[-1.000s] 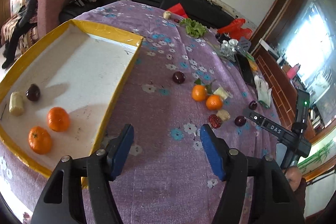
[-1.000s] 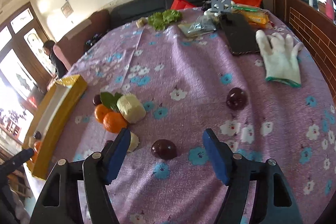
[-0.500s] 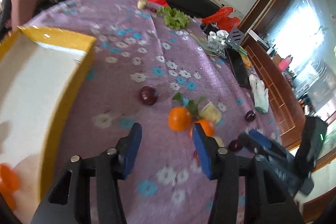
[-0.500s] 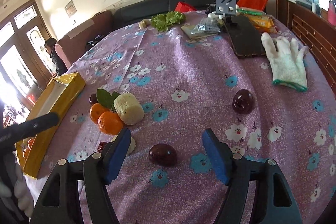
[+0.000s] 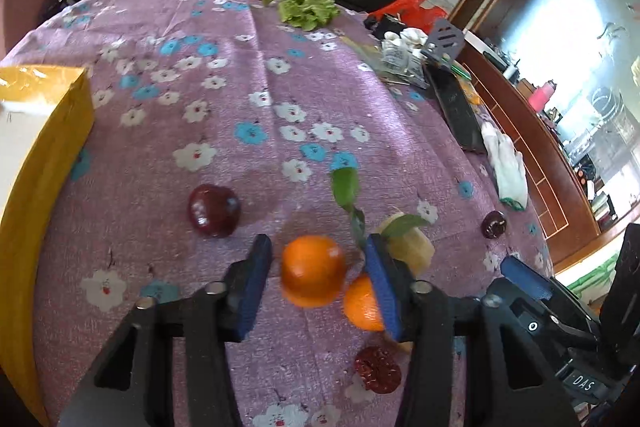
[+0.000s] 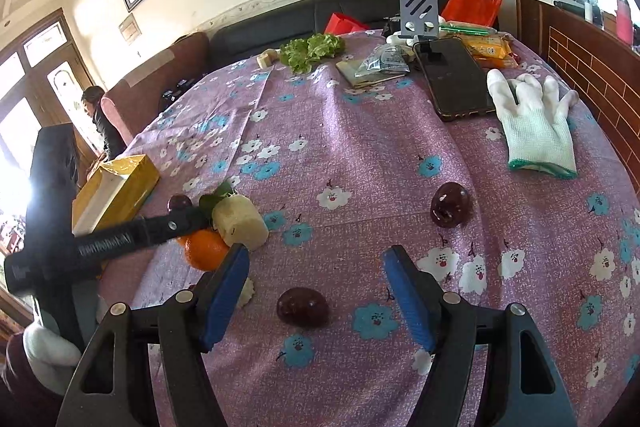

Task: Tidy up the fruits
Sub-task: 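Grasp a tangerine with the left tool while the right tool grasps a dark plum, then carry tangerine and plum into the tray and open both tools, then grasp a pale fruit chunk with the right tool while the left tool approaches the leafy tangerine, then grasp the leafy tangerine with the left tool while the right tool carries the chunk to the tray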

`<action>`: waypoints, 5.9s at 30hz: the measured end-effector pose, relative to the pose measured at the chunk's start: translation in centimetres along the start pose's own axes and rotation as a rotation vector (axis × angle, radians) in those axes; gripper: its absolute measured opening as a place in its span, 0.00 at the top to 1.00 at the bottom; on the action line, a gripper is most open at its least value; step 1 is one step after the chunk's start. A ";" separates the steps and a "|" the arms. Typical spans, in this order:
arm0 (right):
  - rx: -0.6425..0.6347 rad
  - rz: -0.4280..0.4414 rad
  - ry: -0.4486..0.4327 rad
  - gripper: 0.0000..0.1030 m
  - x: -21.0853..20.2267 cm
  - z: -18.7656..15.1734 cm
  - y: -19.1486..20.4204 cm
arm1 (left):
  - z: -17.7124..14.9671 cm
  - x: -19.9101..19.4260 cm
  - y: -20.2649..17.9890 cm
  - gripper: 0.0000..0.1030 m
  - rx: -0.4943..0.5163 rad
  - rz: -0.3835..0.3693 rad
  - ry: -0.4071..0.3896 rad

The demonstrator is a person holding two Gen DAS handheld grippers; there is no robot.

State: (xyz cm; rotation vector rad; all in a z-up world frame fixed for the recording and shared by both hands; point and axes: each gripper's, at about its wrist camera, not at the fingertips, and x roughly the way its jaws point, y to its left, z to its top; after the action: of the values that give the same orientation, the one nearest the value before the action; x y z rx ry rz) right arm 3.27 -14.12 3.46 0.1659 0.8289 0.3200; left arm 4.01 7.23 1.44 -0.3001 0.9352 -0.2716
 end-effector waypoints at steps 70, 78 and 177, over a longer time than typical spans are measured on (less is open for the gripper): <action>-0.562 0.249 0.257 0.67 8.6 -4.5 34.4 | -2.4 -19.2 25.3 0.60 -0.291 0.381 -0.140; -0.506 0.270 0.186 0.59 5.2 -3.4 32.5 | -3.8 -23.7 21.2 0.26 -0.298 0.391 -0.239; -0.026 0.119 -0.003 0.61 3.5 4.3 6.8 | -4.9 -19.7 10.9 0.66 -0.120 0.220 -0.192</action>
State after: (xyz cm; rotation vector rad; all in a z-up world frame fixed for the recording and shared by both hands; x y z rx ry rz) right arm 7.18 -6.66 5.71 0.1917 0.8128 0.4419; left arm -10.09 23.64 9.34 -0.3250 0.7874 0.0163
